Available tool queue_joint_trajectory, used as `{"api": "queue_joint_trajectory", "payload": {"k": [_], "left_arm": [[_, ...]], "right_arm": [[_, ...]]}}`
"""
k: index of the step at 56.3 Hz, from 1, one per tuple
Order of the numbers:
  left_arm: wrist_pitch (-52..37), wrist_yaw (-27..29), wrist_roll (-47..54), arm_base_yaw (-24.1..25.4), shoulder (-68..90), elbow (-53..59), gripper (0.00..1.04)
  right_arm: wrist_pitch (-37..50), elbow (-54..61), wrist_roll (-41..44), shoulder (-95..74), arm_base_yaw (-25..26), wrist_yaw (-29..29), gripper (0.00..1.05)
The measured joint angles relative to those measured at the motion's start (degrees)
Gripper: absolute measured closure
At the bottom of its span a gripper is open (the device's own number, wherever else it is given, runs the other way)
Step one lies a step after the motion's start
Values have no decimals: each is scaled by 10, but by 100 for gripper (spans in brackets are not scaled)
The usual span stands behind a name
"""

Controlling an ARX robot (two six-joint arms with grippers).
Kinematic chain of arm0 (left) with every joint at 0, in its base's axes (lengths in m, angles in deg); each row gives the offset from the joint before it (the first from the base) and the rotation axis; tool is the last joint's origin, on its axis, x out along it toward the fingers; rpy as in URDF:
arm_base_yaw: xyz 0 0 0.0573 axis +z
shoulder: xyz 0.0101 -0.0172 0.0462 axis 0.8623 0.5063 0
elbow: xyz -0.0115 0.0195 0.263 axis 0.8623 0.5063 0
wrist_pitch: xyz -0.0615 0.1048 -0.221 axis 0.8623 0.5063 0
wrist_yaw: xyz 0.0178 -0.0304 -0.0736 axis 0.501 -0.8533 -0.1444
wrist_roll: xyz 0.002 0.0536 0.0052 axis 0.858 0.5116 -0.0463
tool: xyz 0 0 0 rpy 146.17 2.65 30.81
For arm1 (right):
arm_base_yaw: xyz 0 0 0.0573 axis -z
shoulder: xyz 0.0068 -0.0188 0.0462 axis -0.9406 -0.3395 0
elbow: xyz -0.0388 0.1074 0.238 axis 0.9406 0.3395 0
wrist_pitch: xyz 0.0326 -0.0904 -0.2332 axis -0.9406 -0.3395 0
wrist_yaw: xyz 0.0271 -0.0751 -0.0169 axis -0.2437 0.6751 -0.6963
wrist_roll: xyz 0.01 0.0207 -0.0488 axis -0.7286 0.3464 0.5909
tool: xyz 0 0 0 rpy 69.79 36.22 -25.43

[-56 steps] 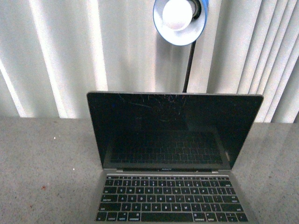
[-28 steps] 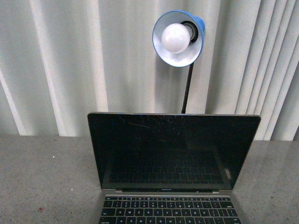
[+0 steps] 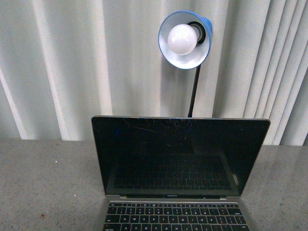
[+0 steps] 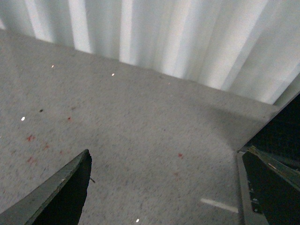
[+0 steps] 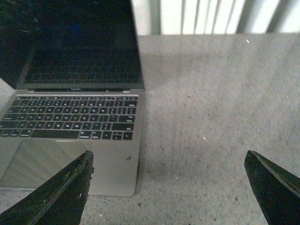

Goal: Close laptop

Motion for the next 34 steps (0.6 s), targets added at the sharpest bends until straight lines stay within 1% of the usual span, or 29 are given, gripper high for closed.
{"api": "queue_joint_trajectory", "payload": {"k": [4, 7, 10, 18, 22, 27, 34], "left_arm": [[-68, -38, 23, -6, 70, -27, 7], [-105, -44, 41, -14, 118, -48, 7], [-144, -56, 62, -24, 164, -72, 7], [-236, -82, 113, -68, 304, -152, 7], [-258, -77, 118, -84, 365, -194, 7], [-281, -62, 136, -103, 443, -245, 7], [-278, -42, 194, -133, 559, -337, 7]], "right_arm": [[53, -19, 35, -40, -2, -16, 7], [93, -35, 60, -79, 1, -30, 7], [143, -55, 104, -137, 8, -51, 7], [231, -109, 179, -276, 33, -111, 7], [284, -138, 201, -356, 45, -134, 7], [338, -174, 206, -445, 52, -140, 7], [351, -247, 220, -552, 48, -146, 7]]}}
